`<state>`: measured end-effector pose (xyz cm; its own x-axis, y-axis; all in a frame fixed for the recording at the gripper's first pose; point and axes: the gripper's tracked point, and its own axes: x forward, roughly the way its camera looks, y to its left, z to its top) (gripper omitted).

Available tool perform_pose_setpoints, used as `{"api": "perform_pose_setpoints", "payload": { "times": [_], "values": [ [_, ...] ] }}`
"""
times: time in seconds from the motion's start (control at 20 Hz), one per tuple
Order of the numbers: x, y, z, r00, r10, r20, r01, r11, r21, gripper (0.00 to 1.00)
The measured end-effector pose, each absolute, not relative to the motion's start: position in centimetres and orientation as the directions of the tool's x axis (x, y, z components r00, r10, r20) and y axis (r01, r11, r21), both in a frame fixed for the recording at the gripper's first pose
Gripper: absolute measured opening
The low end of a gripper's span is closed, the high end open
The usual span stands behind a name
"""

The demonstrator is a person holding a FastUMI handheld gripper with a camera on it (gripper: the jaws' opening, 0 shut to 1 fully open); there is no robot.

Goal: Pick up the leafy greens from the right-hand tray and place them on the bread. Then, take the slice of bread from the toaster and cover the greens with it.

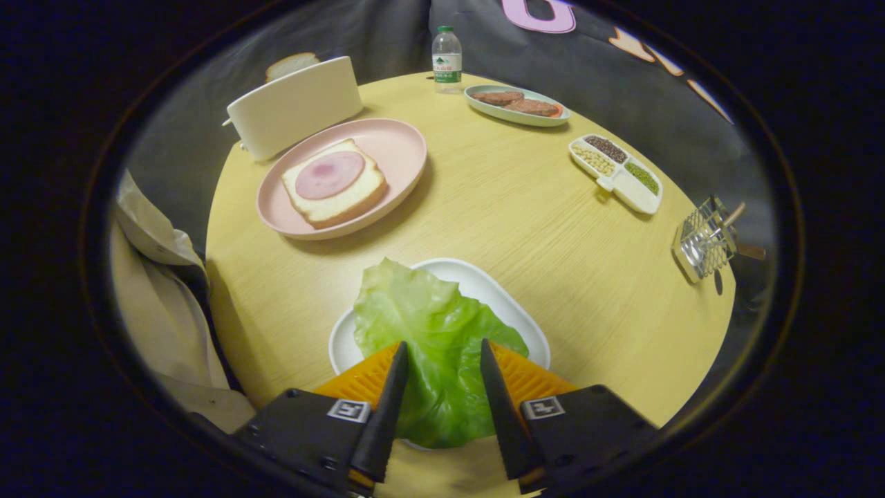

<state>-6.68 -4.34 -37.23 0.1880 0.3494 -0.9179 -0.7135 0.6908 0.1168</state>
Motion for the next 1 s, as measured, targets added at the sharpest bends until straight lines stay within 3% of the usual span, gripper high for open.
{"api": "perform_pose_setpoints", "payload": {
  "times": [0.1,0.2,0.25,0.5,1.0],
  "values": [
    [-6.7,-4.5,-37.1,0.190,0.342,-0.920,-0.704,0.701,0.115,0.20],
    [-6.9,-4.4,-36.6,0.189,0.348,-0.918,-0.704,0.700,0.120,0.20],
    [-7.1,-4.1,-37.0,0.184,0.349,-0.919,-0.710,0.694,0.121,0.09],
    [-7.0,-2.5,-35.5,0.218,0.392,-0.894,-0.740,0.663,0.110,0.03],
    [-5.1,-1.3,-30.2,0.319,0.392,-0.863,-0.719,0.693,0.049,0.03]
  ]
}}
